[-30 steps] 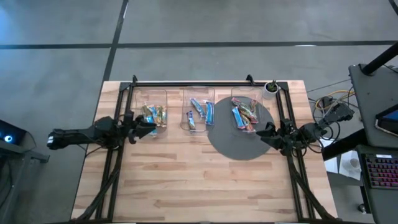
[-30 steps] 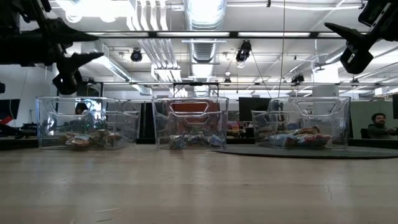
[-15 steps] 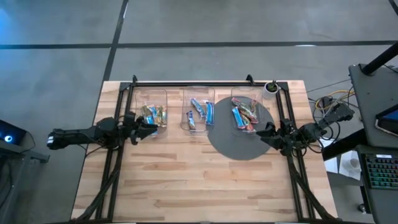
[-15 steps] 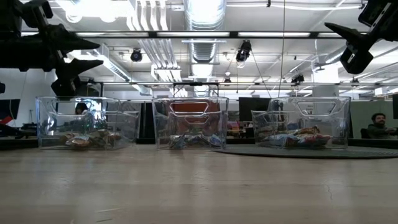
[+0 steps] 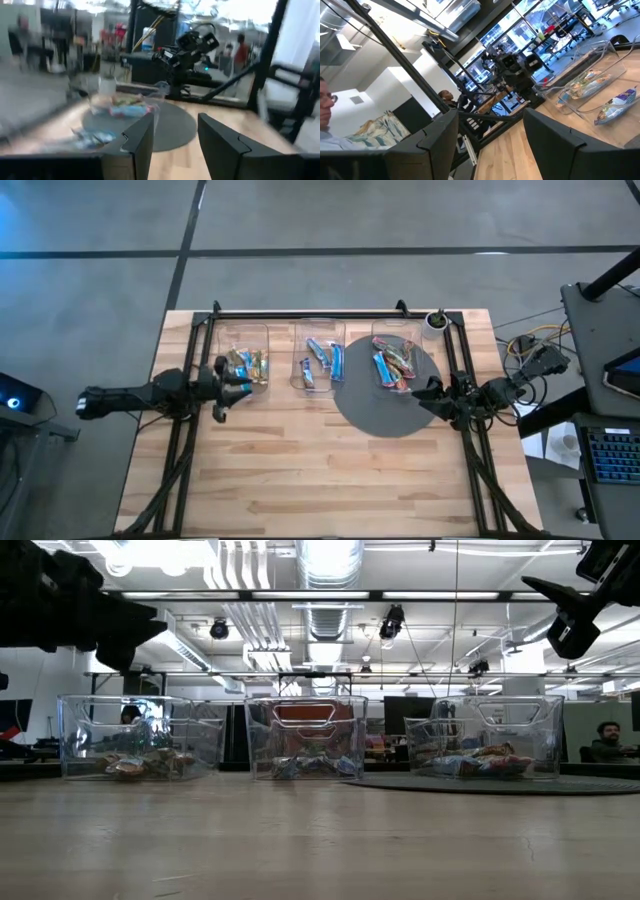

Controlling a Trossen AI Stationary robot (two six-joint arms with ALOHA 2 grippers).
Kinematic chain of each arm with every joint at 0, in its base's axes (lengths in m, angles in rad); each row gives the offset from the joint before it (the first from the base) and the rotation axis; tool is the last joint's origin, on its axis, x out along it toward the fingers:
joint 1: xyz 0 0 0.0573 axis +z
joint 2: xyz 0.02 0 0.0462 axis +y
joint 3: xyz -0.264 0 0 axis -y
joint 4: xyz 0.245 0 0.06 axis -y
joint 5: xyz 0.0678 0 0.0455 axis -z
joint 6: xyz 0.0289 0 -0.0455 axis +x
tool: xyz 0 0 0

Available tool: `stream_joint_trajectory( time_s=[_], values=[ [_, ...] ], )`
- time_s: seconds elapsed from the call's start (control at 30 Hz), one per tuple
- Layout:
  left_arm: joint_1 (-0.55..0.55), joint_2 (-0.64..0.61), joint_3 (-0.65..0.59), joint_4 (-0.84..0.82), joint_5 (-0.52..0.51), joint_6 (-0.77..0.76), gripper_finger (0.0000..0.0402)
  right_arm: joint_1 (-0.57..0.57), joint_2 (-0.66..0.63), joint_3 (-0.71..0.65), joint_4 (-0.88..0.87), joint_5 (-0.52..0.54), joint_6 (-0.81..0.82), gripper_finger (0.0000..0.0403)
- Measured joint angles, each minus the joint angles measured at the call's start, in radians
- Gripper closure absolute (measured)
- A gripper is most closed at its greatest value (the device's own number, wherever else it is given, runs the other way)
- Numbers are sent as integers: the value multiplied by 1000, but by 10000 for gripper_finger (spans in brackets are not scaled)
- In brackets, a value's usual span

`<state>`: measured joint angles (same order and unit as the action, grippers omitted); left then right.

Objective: Pick and place Granola Bars by type
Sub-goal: Return to Home Position

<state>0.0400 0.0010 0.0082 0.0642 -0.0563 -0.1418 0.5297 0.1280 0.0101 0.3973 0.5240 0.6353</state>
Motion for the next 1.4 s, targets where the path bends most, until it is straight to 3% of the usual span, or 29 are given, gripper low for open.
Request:
stream_joint_trajectory(
  time_s=[0.1, 0.4, 1.4],
  values=[
    [-18, 0, 0, 14, 8, 114, 266, 0, 0, 0, 0, 0, 0, 188],
    [-111, -1, -1, -42, 85, 121, 266, 0, 0, 0, 0, 0, 0, 188],
    [-109, 0, -2, -41, 84, 111, 266, 0, -1, 0, 0, 1, 0, 188]
  ],
)
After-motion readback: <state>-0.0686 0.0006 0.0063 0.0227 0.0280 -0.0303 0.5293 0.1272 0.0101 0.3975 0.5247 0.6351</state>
